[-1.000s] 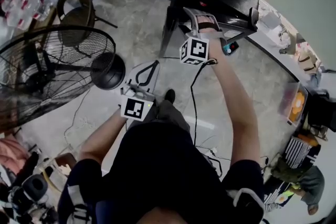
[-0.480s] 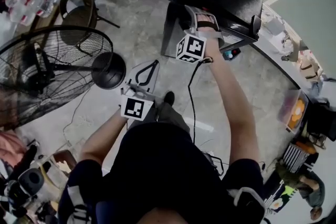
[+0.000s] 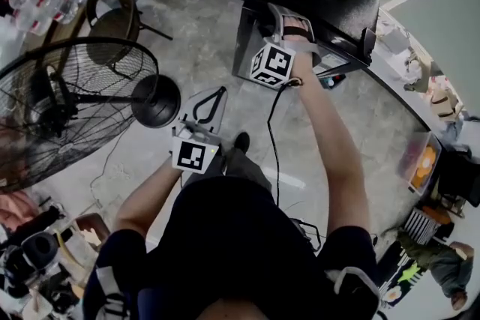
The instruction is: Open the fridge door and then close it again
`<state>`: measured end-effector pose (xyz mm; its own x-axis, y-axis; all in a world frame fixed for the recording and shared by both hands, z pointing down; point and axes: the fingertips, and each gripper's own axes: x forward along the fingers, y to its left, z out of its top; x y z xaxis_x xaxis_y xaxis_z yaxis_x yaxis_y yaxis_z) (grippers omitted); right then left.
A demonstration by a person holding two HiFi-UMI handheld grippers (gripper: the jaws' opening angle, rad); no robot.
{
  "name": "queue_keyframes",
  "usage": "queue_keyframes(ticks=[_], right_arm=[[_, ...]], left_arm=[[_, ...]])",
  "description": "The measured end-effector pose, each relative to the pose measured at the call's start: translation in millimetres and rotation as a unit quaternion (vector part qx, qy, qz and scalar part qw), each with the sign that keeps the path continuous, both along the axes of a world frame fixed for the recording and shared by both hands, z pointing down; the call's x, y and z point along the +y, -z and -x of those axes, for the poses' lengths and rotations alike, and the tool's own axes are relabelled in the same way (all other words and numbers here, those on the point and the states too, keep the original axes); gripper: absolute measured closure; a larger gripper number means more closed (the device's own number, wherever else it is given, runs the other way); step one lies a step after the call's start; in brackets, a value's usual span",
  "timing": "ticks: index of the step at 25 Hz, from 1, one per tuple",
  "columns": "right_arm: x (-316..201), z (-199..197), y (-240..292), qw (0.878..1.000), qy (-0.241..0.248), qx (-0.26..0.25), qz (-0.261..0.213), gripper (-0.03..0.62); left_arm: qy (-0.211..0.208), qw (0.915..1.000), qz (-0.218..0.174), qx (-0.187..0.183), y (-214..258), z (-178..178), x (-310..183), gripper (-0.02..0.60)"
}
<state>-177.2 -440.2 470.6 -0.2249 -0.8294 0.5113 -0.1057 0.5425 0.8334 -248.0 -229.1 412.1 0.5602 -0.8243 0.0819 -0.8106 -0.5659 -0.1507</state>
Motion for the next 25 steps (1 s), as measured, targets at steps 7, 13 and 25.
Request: queue_keyframes(ticks=[7,13,25], right_arm=[[-16,-5,0,1.000,-0.009,-0.004,-0.004,0.244],[-21,-7,0,1.000,-0.011,-0.007,-0.006,0.246],[-18,-7,1,1.000,0.012,-0.014,-0.026,0.241]], left_arm=[[0.003,1.0000,0.002,0.000,-4,-3,-9,0.558],[0.005,1.0000,0.003,-0.002,-3,-3,-14,0.558],[0.010,0.9999,-0.004,-0.003,-1,-4,-20,0.558]])
